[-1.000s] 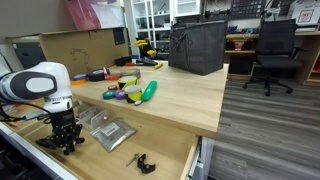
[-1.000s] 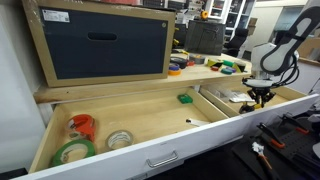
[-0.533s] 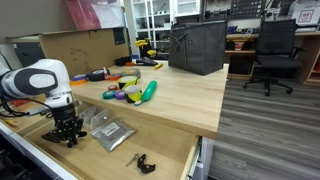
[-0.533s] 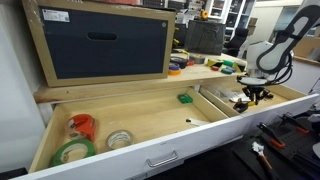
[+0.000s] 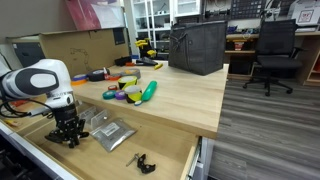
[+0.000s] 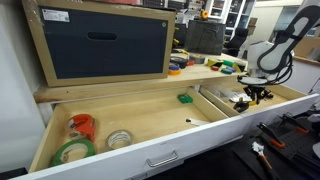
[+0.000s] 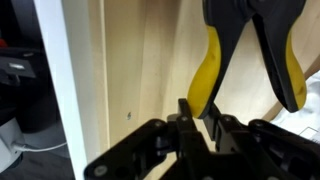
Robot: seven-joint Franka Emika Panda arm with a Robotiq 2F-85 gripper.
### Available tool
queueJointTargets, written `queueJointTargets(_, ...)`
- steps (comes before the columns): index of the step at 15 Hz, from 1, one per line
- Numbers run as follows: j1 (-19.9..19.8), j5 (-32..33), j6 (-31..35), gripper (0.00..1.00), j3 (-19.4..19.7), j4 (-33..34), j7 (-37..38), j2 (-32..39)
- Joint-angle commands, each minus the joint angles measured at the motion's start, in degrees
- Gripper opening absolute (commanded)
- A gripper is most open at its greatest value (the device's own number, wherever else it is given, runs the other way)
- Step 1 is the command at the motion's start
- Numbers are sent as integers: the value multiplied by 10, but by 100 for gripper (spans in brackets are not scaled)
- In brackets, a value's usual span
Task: Pick up the yellow and black object and put it in the right open top drawer
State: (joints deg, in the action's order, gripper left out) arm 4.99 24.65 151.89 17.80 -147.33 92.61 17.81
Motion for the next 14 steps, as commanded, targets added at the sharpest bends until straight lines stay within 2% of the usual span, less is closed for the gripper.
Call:
queueJointTargets(1,16,27,9,45,16,6,39,1)
queueJointTargets(2,18,35,8,46,17,7,48,0)
queueJointTargets(9,28,63,0,96,7,-3,51,-33)
queueJointTargets(10,28,61,-4,100,0,-6,37,-43)
queueJointTargets(14,14,46,-22,100,-45,-25,-60,-90)
